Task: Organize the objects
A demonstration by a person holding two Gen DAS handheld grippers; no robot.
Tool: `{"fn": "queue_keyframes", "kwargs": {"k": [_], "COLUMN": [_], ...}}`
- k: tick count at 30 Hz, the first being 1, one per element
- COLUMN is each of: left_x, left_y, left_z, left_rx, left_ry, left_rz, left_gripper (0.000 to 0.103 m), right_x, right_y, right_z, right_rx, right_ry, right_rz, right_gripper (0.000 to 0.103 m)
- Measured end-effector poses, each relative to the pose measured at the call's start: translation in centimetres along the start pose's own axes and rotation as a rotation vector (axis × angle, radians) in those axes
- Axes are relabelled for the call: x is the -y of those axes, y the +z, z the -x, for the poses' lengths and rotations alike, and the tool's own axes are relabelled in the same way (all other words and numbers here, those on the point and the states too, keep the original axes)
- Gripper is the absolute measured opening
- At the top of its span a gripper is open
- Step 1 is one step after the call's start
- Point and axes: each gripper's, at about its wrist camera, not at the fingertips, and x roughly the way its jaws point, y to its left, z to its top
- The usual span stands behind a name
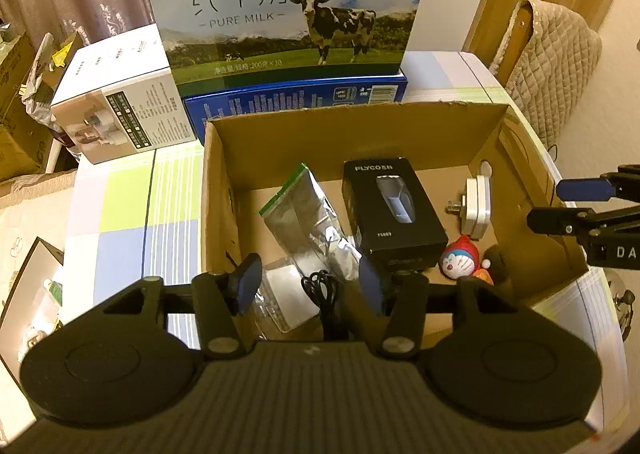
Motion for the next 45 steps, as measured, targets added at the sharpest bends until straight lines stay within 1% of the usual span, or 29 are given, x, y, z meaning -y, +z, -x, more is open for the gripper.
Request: {"fn": "queue_keyframes", "kwargs": {"k": [3,7,12,13,15,18,23,29,32,37,41,45], "left_x": [0.1,0.3,0.6,0.6,0.7,0.8,1.4,2.5,3.1,4.4,5.4,6.4], "left_y": [-0.2,-0.6,-1.5,-1.6,-2.0,-2.8,-4.8,-8.0,-10.0,-13.3,-16.3,-19.2], "left_z": [0.1,0.6,1.8,2.2,2.9,4.2,6.7,10.1,11.9,15.1,17.9,19.8], "left_rx": [0.001,0.002,0.014,0.017,0.027,0.045,0.068,0.107,0.122,0.179,0.236,0.261], "left_ry": [-0.004,-0.006,0.004,0.005,0.015,0.022,0.026,0.009,0.007,0.045,0.062,0.065], "left_rz": [0.003,0.003,0.005,0.006,0.007,0.011,0.027,0.061,0.086,0.092,0.103,0.104], "left_gripper": [0.06,0.069,0.089,0.09,0.097,0.102,0.102,0.102,0.102,0.102,0.102,0.102], "right_x": [-0.1,-0.3,-0.5,-0.6,-0.6,-0.9,-1.9,-3.7,-4.2,-4.8,-5.5,-6.6], "right_y": [-0.2,-0.6,-1.0,-1.1,-1.5,-2.2,-4.2,-8.0,-9.9,-13.1,-15.3,-17.2], "right_z": [0.2,0.7,1.8,2.1,2.8,3.9,5.8,8.6,10.2,13.0,15.6,17.9], "right_rx": [-0.002,-0.007,-0.011,-0.012,-0.014,-0.017,-0.021,-0.016,0.003,0.033,0.077,0.109], "right_ry": [0.001,-0.001,-0.009,-0.012,-0.012,-0.012,-0.022,-0.045,-0.044,-0.039,-0.048,-0.047], "right_rz": [0.001,0.003,-0.001,-0.003,-0.009,-0.011,-0.004,0.026,-0.006,-0.053,-0.075,-0.076], "right_gripper": [0.053,0.053,0.053,0.053,0.053,0.053,0.053,0.053,0.053,0.053,0.053,0.053]}}
